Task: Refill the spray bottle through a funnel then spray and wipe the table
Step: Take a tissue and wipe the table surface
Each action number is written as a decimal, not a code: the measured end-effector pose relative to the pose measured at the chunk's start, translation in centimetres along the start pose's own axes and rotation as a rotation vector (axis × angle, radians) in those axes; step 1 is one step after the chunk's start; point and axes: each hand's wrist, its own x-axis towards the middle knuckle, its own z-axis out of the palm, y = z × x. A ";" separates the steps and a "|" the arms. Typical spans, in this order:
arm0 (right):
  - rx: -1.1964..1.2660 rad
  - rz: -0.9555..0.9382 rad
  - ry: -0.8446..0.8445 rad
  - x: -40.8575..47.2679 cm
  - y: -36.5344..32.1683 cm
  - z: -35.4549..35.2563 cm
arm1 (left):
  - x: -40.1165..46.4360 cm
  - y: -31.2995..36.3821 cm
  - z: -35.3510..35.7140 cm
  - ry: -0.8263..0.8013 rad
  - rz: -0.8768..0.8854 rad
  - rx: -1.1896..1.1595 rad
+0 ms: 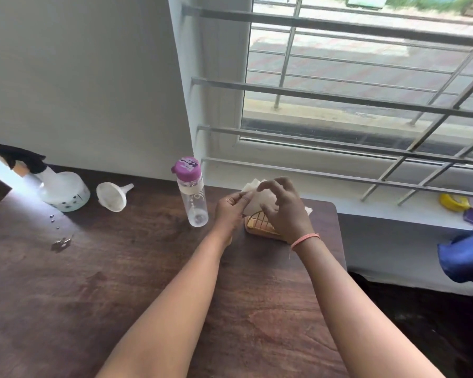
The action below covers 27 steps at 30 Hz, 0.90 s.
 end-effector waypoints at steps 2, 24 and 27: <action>-0.142 -0.033 -0.029 0.2 0.0 0.2 | 0.0 0.1 0.0 -0.009 -0.005 -0.006; 0.106 0.019 -0.006 -1.9 1.3 -4.8 | 1.5 0.4 0.2 -0.044 -0.059 0.231; 0.169 0.006 0.027 -1.9 0.0 -5.8 | 1.6 0.7 0.9 -0.017 -0.048 0.202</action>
